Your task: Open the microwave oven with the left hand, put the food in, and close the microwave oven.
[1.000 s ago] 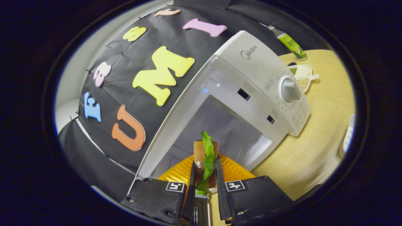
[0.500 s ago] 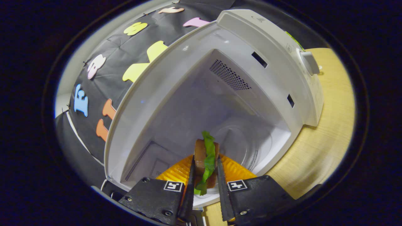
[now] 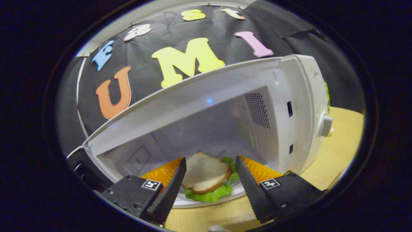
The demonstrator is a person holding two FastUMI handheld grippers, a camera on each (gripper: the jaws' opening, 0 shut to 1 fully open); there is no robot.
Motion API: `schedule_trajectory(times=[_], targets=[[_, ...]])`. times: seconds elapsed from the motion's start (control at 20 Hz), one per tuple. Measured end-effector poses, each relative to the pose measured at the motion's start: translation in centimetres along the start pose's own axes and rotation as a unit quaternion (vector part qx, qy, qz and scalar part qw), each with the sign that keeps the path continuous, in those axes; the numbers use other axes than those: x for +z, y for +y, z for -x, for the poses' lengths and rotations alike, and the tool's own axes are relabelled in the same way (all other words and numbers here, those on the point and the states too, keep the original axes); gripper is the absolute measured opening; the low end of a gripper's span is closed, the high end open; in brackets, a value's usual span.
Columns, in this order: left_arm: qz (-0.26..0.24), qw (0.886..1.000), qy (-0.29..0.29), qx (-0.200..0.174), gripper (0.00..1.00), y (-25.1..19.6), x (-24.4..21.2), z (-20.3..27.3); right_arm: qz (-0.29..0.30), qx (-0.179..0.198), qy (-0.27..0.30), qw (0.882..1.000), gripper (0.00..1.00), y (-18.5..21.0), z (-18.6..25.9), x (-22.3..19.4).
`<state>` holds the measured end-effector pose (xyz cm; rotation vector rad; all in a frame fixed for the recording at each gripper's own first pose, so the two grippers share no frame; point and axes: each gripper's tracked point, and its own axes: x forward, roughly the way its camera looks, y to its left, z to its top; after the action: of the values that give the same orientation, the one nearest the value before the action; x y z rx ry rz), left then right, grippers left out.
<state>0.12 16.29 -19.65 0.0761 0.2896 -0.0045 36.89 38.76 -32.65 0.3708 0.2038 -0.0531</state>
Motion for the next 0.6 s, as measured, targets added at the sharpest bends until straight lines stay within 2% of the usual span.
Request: schedule_trajectory(times=[0.05,0.1,0.15,0.2,0.25,0.45,0.6], targets=[[-0.001,1.0,-0.002,0.003,0.97,0.3,0.0,0.0,0.008,0.006,-0.001,1.0,0.98,0.3,0.5,0.6],[0.0,1.0,-0.003,0.005,0.97,0.5,0.2,-0.1,0.018,0.014,-0.003,1.0,0.9,0.7,1.2,1.2],[0.002,1.0,-0.006,0.005,0.96,0.8,0.4,-0.1,0.029,0.026,-0.003,0.999,0.99,1.3,1.9,1.9],[0.003,1.0,-0.004,0.008,0.96,0.9,0.4,-0.1,0.045,0.039,-0.002,0.998,0.91,1.7,2.9,2.3],[0.002,1.0,-0.008,0.015,0.96,1.4,0.6,0.0,0.059,0.052,0.002,0.997,0.99,2.2,4.0,2.7],[0.007,1.0,-0.022,0.019,0.96,2.5,2.0,0.1,0.099,0.096,0.016,0.99,0.99,2.3,8.6,5.8],[0.01,0.999,-0.028,0.021,0.97,3.1,2.7,0.0,0.139,0.11,0.008,0.984,0.99,0.3,12.0,10.0]])
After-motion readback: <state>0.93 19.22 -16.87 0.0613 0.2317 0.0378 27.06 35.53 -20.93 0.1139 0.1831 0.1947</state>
